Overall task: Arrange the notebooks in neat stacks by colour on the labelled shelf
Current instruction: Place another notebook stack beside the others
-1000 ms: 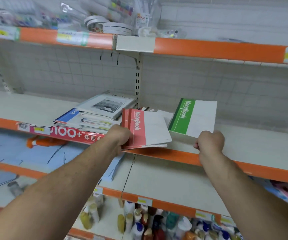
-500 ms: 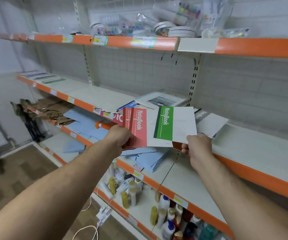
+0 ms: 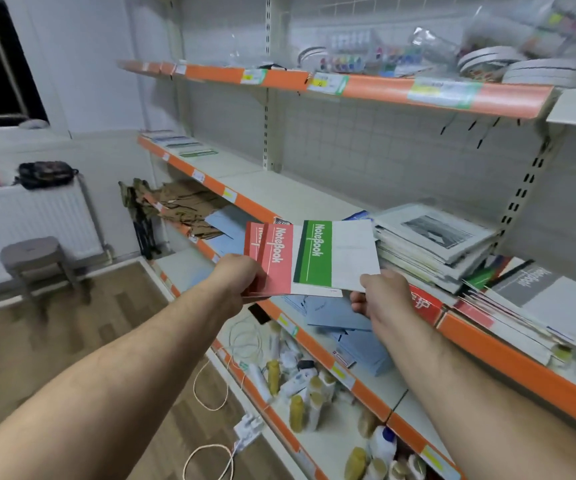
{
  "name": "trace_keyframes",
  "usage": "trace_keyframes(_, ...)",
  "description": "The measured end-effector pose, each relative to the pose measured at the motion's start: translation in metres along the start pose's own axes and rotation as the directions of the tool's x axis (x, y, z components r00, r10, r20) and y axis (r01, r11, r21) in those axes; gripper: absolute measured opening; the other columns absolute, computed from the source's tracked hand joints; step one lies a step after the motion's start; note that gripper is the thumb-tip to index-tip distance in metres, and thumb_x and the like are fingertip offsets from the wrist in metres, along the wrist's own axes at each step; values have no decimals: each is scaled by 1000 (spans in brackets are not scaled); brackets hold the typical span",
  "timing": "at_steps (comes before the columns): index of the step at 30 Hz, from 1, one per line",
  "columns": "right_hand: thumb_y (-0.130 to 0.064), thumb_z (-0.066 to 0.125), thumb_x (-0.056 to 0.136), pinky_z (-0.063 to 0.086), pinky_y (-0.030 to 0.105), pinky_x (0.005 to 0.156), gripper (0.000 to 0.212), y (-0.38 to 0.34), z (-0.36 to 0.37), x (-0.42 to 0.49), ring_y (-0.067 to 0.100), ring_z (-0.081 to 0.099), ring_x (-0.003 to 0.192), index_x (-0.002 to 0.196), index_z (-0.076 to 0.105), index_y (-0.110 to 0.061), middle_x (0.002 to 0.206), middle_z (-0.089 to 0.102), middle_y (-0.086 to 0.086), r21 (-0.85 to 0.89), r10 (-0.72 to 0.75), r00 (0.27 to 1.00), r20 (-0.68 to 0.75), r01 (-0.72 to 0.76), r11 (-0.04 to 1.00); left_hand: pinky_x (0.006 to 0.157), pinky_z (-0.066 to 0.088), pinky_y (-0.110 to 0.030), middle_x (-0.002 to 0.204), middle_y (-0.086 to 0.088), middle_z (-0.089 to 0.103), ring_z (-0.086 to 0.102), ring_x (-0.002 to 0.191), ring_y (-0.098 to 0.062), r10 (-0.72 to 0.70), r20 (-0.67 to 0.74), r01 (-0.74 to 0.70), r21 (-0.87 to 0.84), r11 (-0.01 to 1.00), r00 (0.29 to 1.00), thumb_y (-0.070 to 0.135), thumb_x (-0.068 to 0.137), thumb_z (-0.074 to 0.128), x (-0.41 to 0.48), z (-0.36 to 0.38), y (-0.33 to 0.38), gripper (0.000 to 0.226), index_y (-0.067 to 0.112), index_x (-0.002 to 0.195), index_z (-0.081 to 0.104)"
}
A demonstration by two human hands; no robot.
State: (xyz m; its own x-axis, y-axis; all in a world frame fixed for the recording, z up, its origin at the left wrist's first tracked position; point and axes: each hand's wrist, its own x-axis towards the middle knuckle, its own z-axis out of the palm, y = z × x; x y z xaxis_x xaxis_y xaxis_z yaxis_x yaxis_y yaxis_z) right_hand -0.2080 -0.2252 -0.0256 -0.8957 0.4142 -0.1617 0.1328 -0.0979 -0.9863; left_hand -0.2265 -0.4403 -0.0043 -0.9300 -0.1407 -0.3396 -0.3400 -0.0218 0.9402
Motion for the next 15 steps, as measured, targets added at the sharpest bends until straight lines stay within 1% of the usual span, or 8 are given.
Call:
trace_keyframes(2,5,41,90,42,22,39,24,-4,31,7,15,49,45,95,62,-6,76,63,14,8,-3,1000,26,3,1000,44,51,-25,98,-19,68,68,77,-27,-11,-3,11,-36,999,1000,-7,90,49,21,-21,6,15,4,100,53)
trace_keyframes(5,6,39,90,42,21,39,28,-10,82,17,13,49,44,91,62,-9,76,64,13,2,-17,998,62,17,1000,49,54,-29,100,-20,68,70,79,-30,-2,-5,1,-92,996,1000,-7,89,47,54,-54,16,16,5,98,52)
trace_keyframes(8,5,39,92,43,20,37,26,-11,136,27,11,50,42,91,60,-11,75,63,13,-17,-5,997,76,6,1000,51,55,-31,91,-18,68,70,75,-29,3,-44,-9,-136,991,999,-9,90,46,79,-93,24,15,5,95,51)
trace_keyframes(10,4,39,92,43,20,37,25,-9,172,34,13,52,45,94,61,-10,80,65,17,-31,5,996,92,-2,1000,54,55,-32,86,-16,68,69,73,-26,5,-66,-16,-162,987,998,-8,93,44,93,-121,29,15,5,95,51)
trace_keyframes(12,3,39,92,44,21,37,25,-8,207,41,15,53,50,95,60,-9,88,66,21,-34,15,994,112,-12,999,59,56,-34,86,-15,68,68,74,-25,3,-84,-18,-182,983,996,-6,96,42,108,-148,34,15,6,93,51)
trace_keyframes(13,3,39,93,44,21,37,24,-8,223,43,15,54,51,94,60,-10,89,66,21,-27,22,992,125,-18,999,61,57,-35,87,-15,68,68,75,-25,-2,-99,-17,-190,982,995,-5,97,42,115,-161,35,16,6,91,51)
trace_keyframes(15,2,39,96,44,20,37,23,-6,254,48,14,52,51,93,58,-11,83,65,15,-16,36,987,157,-34,999,60,56,-34,87,-14,68,67,75,-24,-16,-133,-14,-221,975,991,-3,99,41,131,-184,38,18,8,89,51)
